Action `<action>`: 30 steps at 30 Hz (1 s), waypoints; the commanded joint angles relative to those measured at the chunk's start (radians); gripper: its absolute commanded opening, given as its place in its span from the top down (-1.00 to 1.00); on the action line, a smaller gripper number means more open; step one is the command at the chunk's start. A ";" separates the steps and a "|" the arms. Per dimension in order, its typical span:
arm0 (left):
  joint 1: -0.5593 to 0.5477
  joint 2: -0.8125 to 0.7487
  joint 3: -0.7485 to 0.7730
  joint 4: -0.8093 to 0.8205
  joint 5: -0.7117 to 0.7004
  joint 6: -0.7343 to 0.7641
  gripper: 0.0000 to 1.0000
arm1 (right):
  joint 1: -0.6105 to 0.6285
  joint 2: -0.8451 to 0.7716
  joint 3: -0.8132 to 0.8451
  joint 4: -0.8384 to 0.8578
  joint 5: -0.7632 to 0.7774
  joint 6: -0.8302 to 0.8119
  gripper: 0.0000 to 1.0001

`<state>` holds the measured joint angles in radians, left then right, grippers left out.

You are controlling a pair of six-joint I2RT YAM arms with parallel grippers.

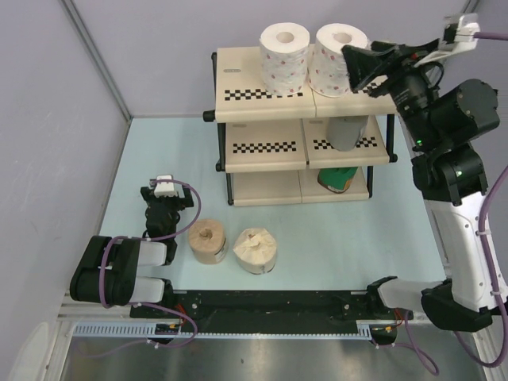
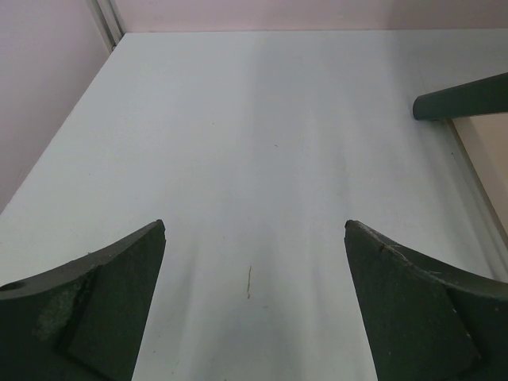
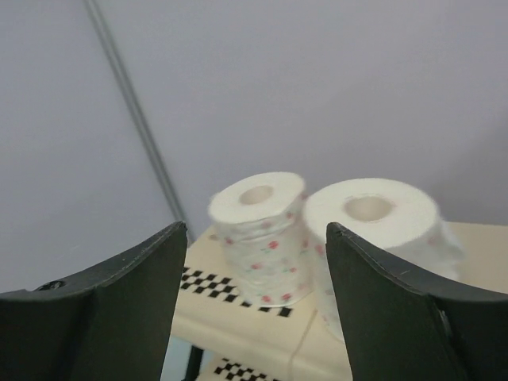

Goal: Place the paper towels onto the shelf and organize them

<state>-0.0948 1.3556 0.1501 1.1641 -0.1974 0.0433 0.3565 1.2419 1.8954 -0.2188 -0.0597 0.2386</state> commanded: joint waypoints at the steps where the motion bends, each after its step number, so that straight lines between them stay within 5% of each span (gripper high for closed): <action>1: 0.004 -0.013 0.012 0.039 0.021 -0.006 -1.00 | 0.222 0.019 0.019 0.001 0.039 -0.090 -0.52; 7: 0.004 -0.013 0.012 0.037 0.021 -0.005 -1.00 | 0.496 0.128 0.041 0.027 0.208 -0.200 -0.53; 14: 0.004 -0.013 0.012 0.037 0.021 -0.006 -1.00 | 0.630 0.272 -0.002 0.208 0.356 -0.278 -0.53; 30: 0.004 -0.015 0.012 0.039 0.021 -0.005 -0.99 | 0.665 0.731 0.333 0.486 0.607 -0.464 -0.57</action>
<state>-0.0948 1.3556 0.1501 1.1641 -0.1974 0.0433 1.0271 1.9163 2.0914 0.1329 0.4709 -0.1631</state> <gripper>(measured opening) 0.996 0.789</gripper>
